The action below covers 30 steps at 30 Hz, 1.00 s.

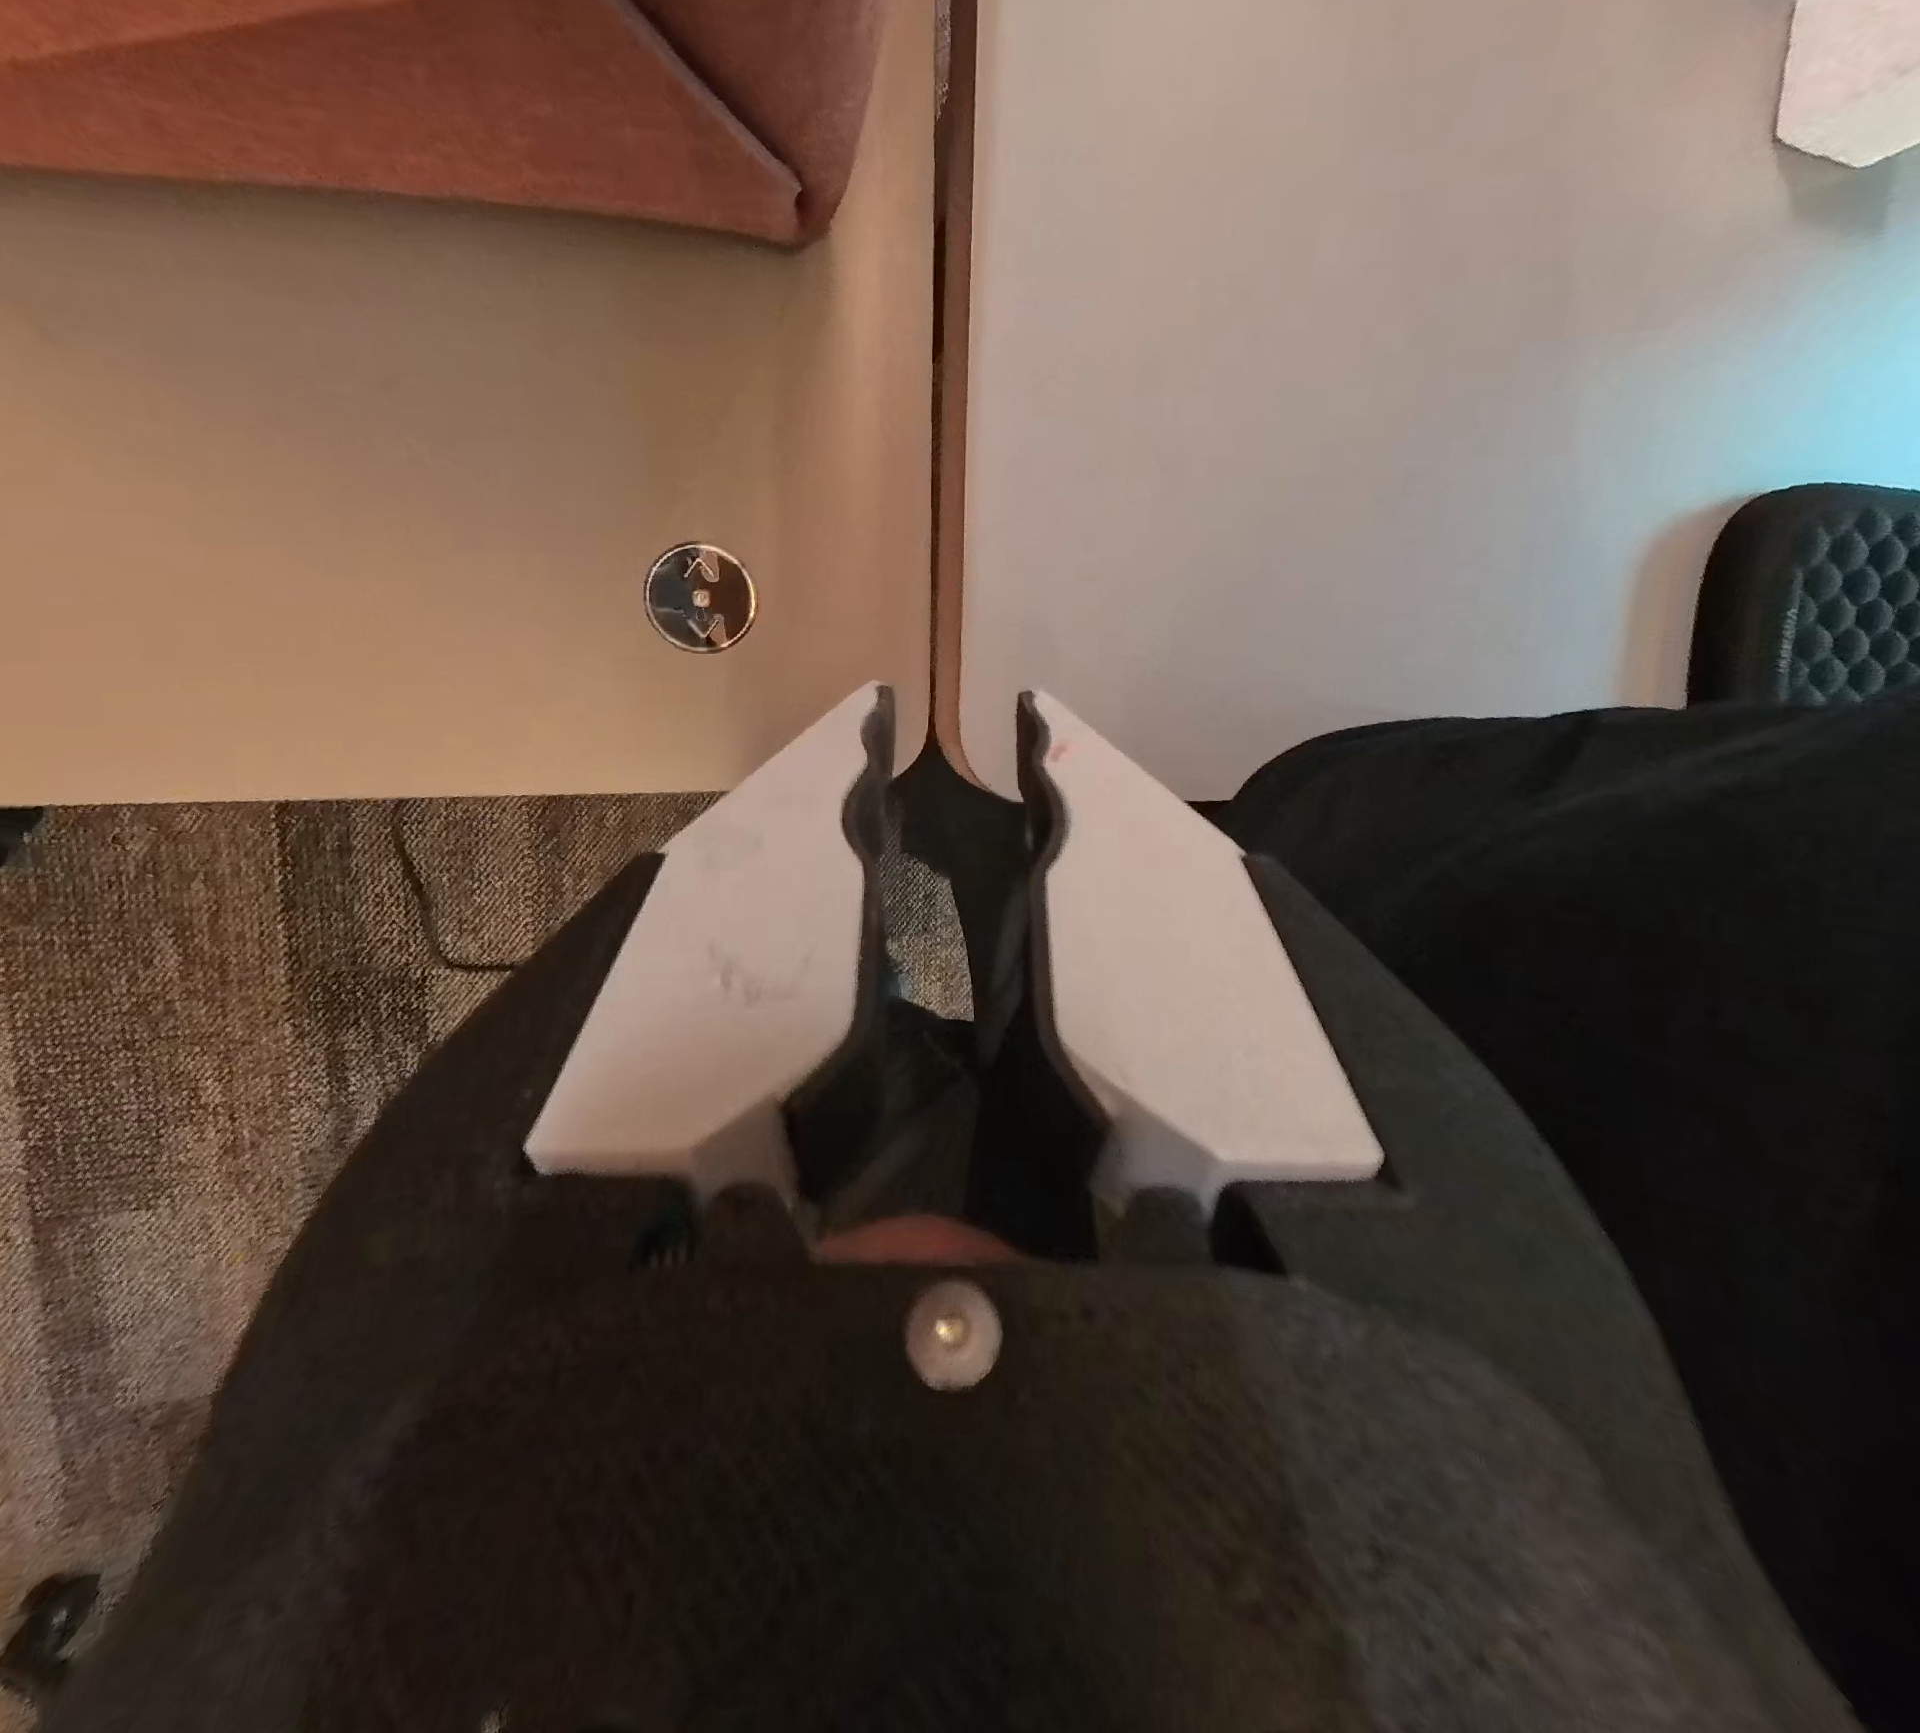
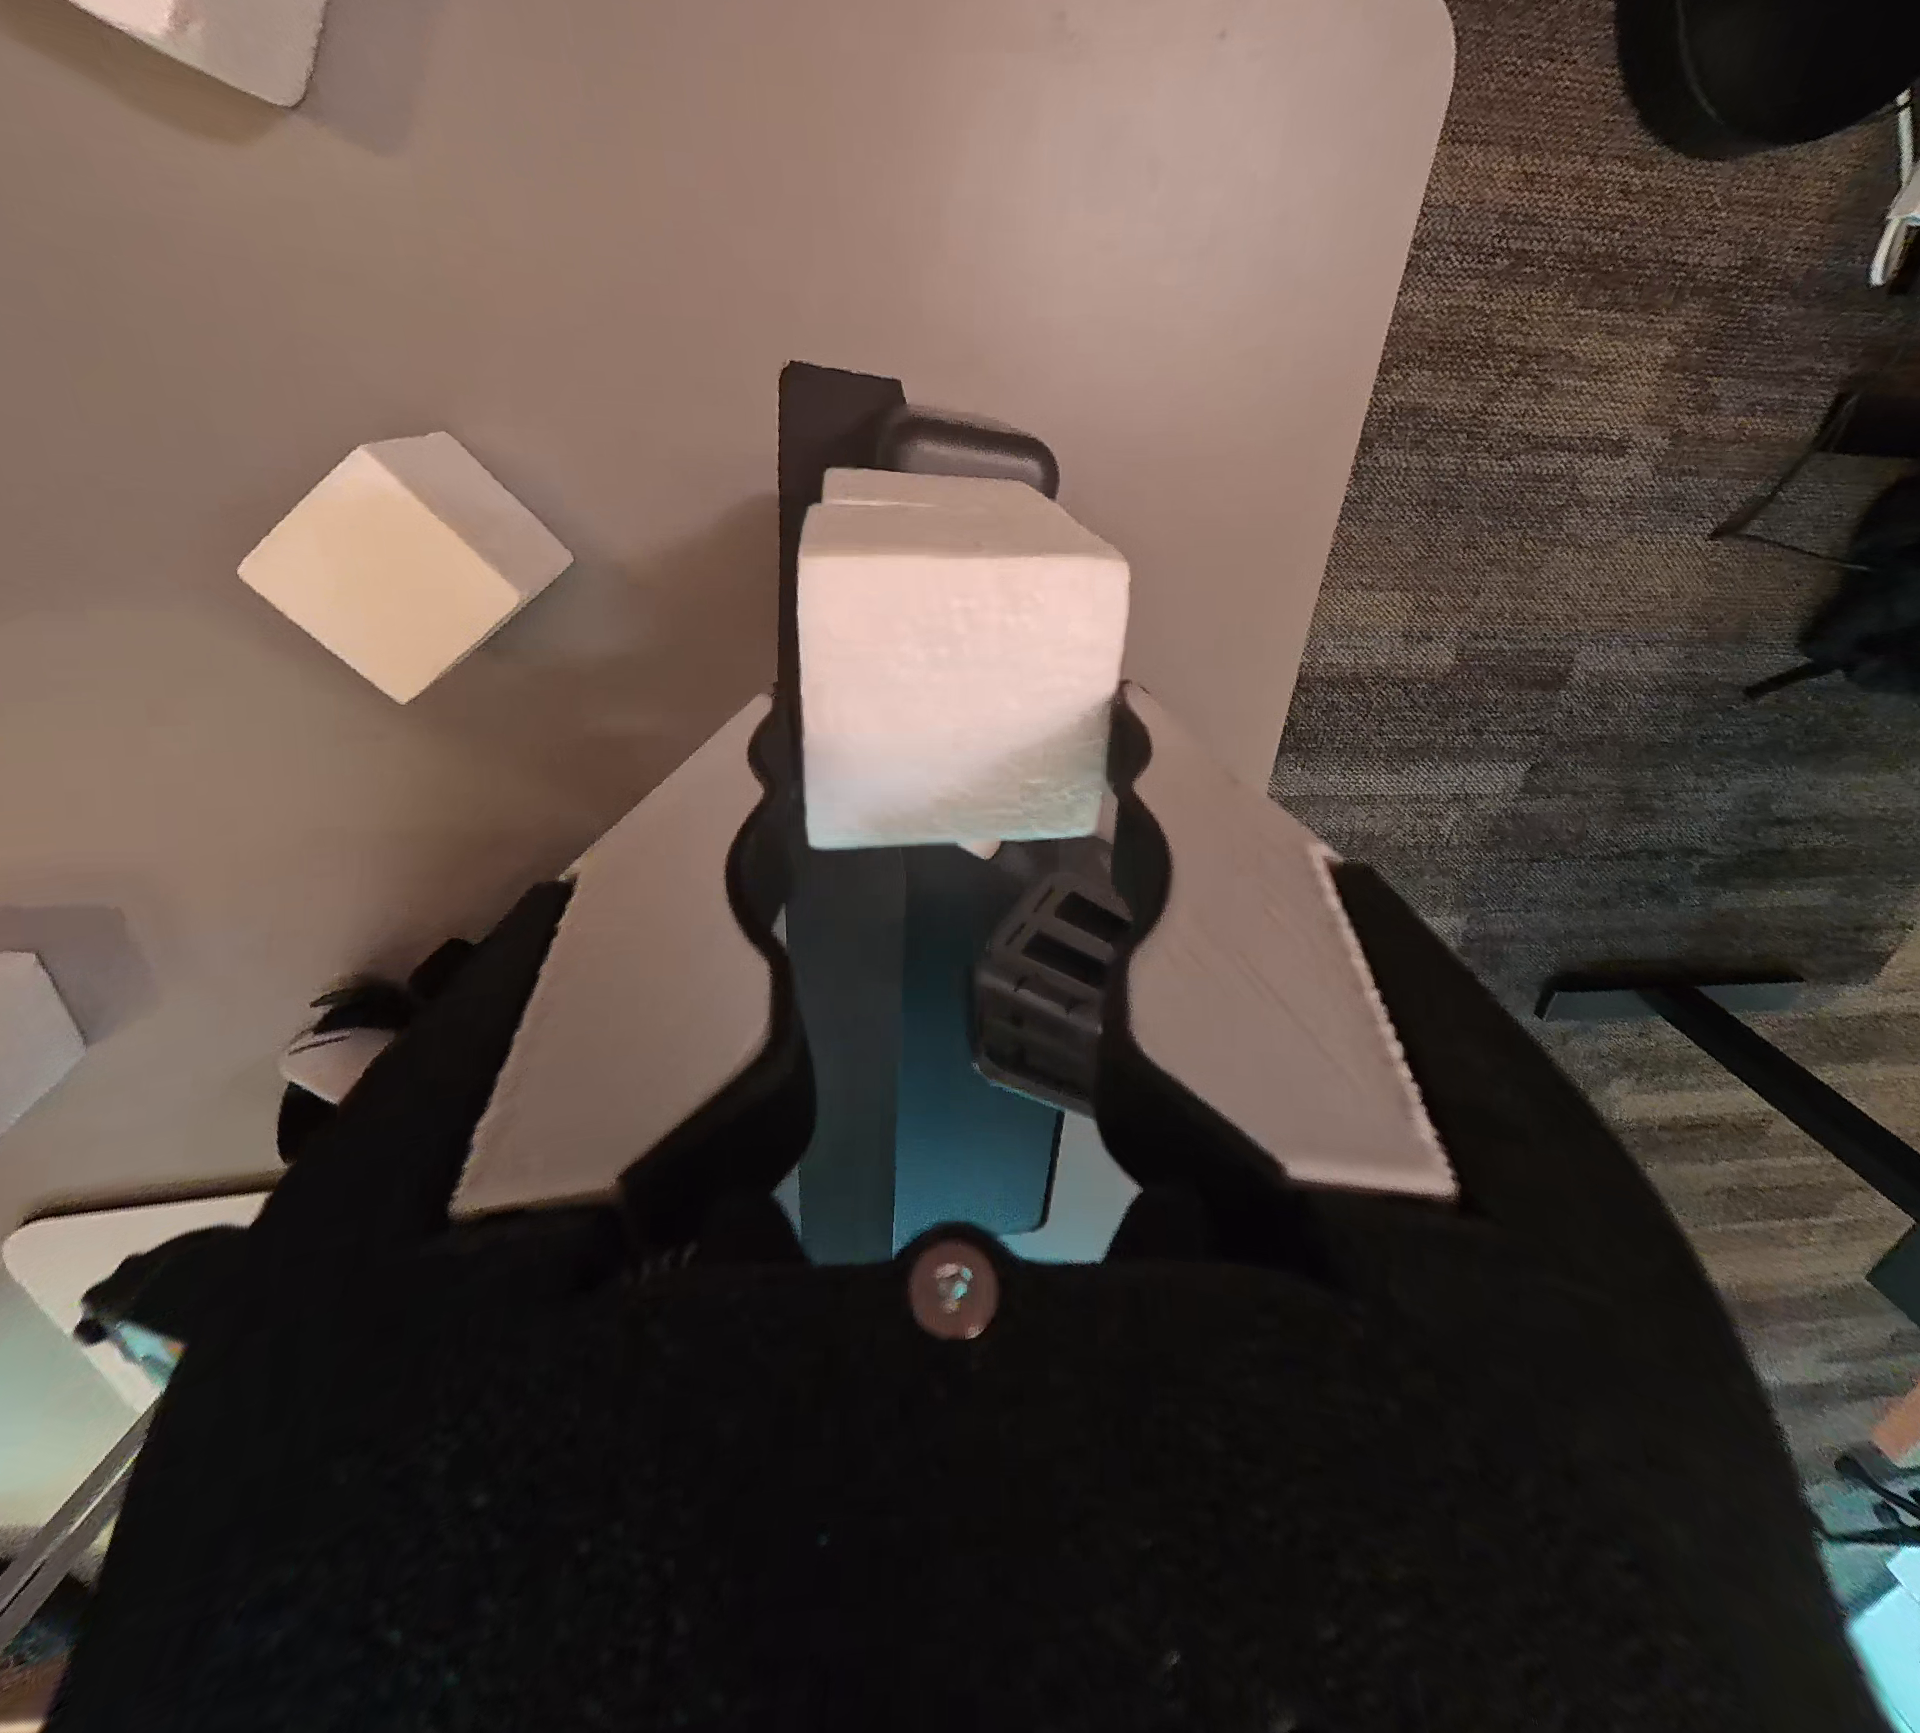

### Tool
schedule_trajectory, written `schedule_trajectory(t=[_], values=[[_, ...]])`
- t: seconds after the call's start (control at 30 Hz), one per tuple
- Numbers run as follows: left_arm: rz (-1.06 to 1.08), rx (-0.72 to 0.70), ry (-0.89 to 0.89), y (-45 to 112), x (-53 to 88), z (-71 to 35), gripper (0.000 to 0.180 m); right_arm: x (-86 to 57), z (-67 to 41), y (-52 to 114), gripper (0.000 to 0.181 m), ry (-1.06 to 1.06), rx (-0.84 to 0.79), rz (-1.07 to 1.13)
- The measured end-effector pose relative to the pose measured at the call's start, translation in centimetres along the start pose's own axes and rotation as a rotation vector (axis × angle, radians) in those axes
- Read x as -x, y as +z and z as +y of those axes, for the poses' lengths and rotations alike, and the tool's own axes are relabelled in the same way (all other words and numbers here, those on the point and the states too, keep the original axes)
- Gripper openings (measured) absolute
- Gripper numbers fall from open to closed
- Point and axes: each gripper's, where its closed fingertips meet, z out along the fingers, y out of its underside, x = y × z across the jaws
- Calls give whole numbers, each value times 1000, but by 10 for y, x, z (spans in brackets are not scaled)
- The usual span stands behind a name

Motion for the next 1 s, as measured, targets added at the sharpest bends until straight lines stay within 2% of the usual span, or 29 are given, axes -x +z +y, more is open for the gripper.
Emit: schedule_trajectory(t=[0.13, 0.17, 0.3, 0.6, 0.87, 1.0], values=[[0, 10, 13, 2, -2, -2, 21, 1, 6, 17, 67, -10, 38, 2], [3, 12, 11, 3, -2, -2, 21, -2, 6, 19, 75, -6, 27, 23], [5, 22, 24, 4, -3, -3, 21, -8, 0, 21, 71, 43, -21, 35], [8, 18, 18, 4, -1, -3, 21, -14, 1, 23, 71, -43, 23, 196], [21, 9, 9, 4, -2, -2, 21, -12, 13, 21, 71, 39, 94, 210], [19, 9, 21, 4, -2, -3, 21, -10, 7, 21, 72, 10, 82, 246]])
